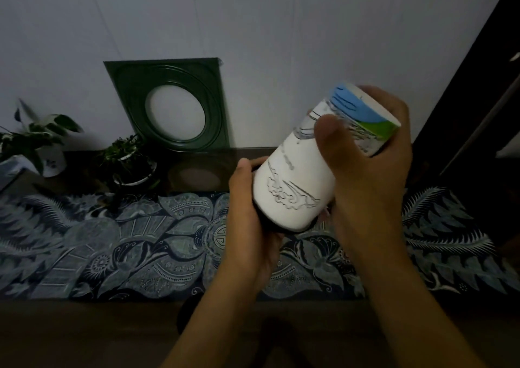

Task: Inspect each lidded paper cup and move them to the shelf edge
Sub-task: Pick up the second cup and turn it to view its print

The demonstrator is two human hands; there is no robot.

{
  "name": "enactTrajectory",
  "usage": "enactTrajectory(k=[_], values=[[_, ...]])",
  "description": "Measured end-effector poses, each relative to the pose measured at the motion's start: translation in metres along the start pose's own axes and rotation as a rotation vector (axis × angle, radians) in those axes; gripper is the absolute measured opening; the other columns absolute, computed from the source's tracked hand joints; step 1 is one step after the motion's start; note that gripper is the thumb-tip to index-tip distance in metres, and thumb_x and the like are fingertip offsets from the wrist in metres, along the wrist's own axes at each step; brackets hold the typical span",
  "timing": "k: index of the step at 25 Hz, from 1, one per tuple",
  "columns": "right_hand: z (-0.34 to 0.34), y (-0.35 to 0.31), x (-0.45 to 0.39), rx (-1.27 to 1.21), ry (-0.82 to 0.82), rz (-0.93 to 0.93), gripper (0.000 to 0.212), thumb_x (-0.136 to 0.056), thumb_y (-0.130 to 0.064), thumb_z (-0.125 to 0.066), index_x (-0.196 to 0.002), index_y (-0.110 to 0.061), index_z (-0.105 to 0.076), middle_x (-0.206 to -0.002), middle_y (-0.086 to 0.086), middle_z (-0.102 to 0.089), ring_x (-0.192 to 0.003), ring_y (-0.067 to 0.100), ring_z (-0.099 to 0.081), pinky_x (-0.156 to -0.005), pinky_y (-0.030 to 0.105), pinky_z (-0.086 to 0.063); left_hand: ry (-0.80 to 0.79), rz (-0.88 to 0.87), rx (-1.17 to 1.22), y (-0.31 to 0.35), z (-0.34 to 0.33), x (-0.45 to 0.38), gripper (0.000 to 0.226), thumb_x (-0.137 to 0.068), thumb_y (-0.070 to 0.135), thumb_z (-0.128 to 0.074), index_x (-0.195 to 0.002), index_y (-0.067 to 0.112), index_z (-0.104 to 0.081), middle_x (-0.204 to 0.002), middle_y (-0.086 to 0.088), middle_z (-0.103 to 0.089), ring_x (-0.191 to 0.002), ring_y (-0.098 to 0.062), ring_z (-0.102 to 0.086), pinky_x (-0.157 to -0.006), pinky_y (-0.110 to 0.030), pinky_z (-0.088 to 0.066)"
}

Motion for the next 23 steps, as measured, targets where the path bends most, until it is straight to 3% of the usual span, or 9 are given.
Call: enactTrajectory(k=[3,6,8,10,13,15,16,20,23], values=[[-0.011,-0.004,-0.008,-0.019,-0.315,-0.035,0.076,-0.069,-0.043,-0.088,-0.127,-0.013,-0.05,-0.126,0.028,-0.06,-0.111,0.045,-0.065,-0.091,0.063,-0.055,-0.17,0.322,0.091,-0.009,-0.009,0.003,0.058,-0.092,0.057,-0.048,-0.111,0.009,-0.074,-0.099,-0.024,-0.075,-0.076,-0.04,-0.073,-0.054,-0.04,-0.061],[-0.016,-0.007,-0.009,-0.033,-0.476,-0.073,0.086,-0.068,-0.052,-0.084,-0.131,-0.008,-0.047,-0.127,0.031,-0.059,-0.11,0.044,-0.067,-0.091,0.059,-0.056,-0.298,0.515,0.111,-0.016,-0.017,0.011,0.062,-0.079,0.054,-0.062,-0.112,0.003,-0.07,-0.099,-0.026,-0.07,-0.074,-0.04,-0.07,-0.053,-0.034,-0.061],[-0.014,-0.006,-0.009,-0.017,-0.43,-0.05,0.085,-0.067,-0.054,-0.084,-0.128,-0.006,-0.049,-0.127,0.031,-0.059,-0.112,0.047,-0.064,-0.093,0.066,-0.053,-0.287,0.497,0.139,-0.017,-0.015,0.01,0.061,-0.086,0.057,-0.054,-0.112,0.005,-0.072,-0.101,-0.025,-0.072,-0.077,-0.041,-0.07,-0.054,-0.036,-0.061],[-0.01,-0.007,-0.009,0.012,-0.3,0.016,0.083,-0.068,-0.055,-0.082,-0.125,-0.005,-0.049,-0.125,0.03,-0.059,-0.113,0.047,-0.062,-0.092,0.067,-0.052,-0.203,0.372,0.136,-0.016,-0.009,0.006,0.06,-0.094,0.061,-0.044,-0.11,0.012,-0.076,-0.104,-0.022,-0.076,-0.083,-0.041,-0.072,-0.057,-0.04,-0.063],[-0.002,-0.008,-0.003,0.07,-0.029,0.069,0.072,-0.07,-0.048,-0.086,-0.121,-0.009,-0.052,-0.116,0.019,-0.064,-0.107,0.034,-0.068,-0.089,0.05,-0.058,-0.052,0.083,0.06,-0.008,-0.005,0.001,0.049,-0.091,0.061,-0.047,-0.104,0.027,-0.079,-0.109,-0.012,-0.079,-0.091,-0.028,-0.077,-0.066,-0.041,-0.063],[0.002,-0.007,0.001,0.059,0.096,0.066,0.058,-0.072,-0.038,-0.083,-0.116,-0.015,-0.054,-0.107,0.001,-0.067,-0.097,0.014,-0.07,-0.081,0.031,-0.059,0.011,-0.03,0.011,-0.004,-0.002,0.001,0.043,-0.094,0.06,-0.046,-0.103,0.031,-0.077,-0.11,-0.007,-0.079,-0.092,-0.022,-0.078,-0.064,-0.036,-0.062],[0.003,-0.007,0.002,0.056,0.108,0.068,0.056,-0.072,-0.037,-0.082,-0.116,-0.016,-0.054,-0.105,-0.002,-0.067,-0.095,0.01,-0.07,-0.079,0.028,-0.058,0.019,-0.039,0.009,-0.004,-0.001,0.001,0.044,-0.096,0.058,-0.044,-0.107,0.03,-0.075,-0.111,-0.007,-0.079,-0.092,-0.023,-0.077,-0.063,-0.036,-0.062],[-0.003,-0.004,-0.006,0.003,-0.153,-0.011,0.077,-0.066,-0.053,-0.086,-0.123,-0.015,-0.052,-0.119,0.022,-0.064,-0.11,0.037,-0.067,-0.089,0.056,-0.057,-0.116,0.242,0.06,-0.012,-0.003,0.001,0.06,-0.096,0.059,-0.044,-0.124,0.012,-0.068,-0.113,-0.021,-0.074,-0.09,-0.039,-0.073,-0.058,-0.04,-0.061],[-0.01,-0.004,-0.01,-0.017,-0.402,-0.071,0.084,-0.066,-0.054,-0.085,-0.129,-0.011,-0.049,-0.123,0.03,-0.062,-0.111,0.046,-0.065,-0.091,0.066,-0.054,-0.324,0.498,0.107,-0.018,-0.018,0.01,0.064,-0.084,0.055,-0.064,-0.121,0.004,-0.067,-0.105,-0.026,-0.071,-0.082,-0.041,-0.069,-0.051,-0.034,-0.061]])
Point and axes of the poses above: each hand's wrist, its own x-axis away from the middle knuckle, its own z-axis out of the back of the hand, y = z × x, the point moved 7 cm from there along -x, towards the middle knuckle
